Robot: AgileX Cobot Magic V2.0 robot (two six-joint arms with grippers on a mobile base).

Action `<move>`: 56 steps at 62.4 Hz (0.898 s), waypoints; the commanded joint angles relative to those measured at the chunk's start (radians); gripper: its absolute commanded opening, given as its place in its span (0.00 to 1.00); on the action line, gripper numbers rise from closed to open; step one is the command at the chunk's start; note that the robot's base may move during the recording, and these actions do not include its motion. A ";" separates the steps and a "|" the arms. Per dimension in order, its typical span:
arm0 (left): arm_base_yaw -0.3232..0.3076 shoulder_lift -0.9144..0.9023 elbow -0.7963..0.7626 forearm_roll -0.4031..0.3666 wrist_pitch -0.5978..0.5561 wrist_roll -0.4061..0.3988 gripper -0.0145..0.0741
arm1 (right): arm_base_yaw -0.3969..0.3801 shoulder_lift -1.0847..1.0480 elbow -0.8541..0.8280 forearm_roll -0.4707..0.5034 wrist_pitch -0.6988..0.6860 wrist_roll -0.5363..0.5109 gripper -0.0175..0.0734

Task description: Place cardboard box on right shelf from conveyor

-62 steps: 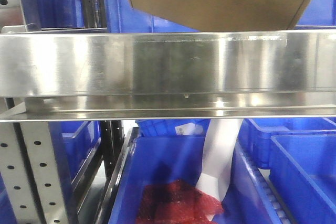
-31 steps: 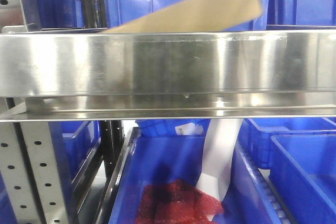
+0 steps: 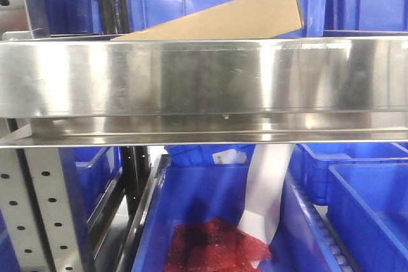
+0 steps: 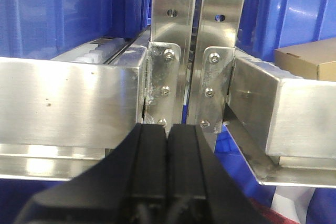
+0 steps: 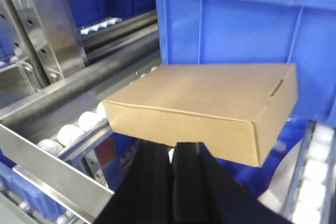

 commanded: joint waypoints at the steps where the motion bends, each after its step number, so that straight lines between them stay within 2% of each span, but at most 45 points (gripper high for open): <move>1: -0.003 -0.012 -0.004 -0.005 -0.090 -0.005 0.03 | 0.001 -0.028 -0.026 -0.020 -0.098 0.006 0.23; 41: -0.003 -0.012 -0.004 -0.005 -0.090 -0.005 0.03 | 0.001 -0.025 -0.018 -0.021 -0.092 0.001 0.23; 46: -0.003 -0.012 -0.004 -0.005 -0.090 -0.005 0.03 | -0.001 -0.028 -0.016 -0.012 -0.084 -0.037 0.23; 49: -0.003 -0.012 -0.004 -0.005 -0.090 -0.005 0.03 | -0.011 -0.037 -0.006 0.019 -0.074 -0.100 0.23; 56: -0.003 -0.012 -0.004 -0.005 -0.090 -0.005 0.03 | -0.085 -0.099 0.047 0.166 -0.040 -0.247 0.23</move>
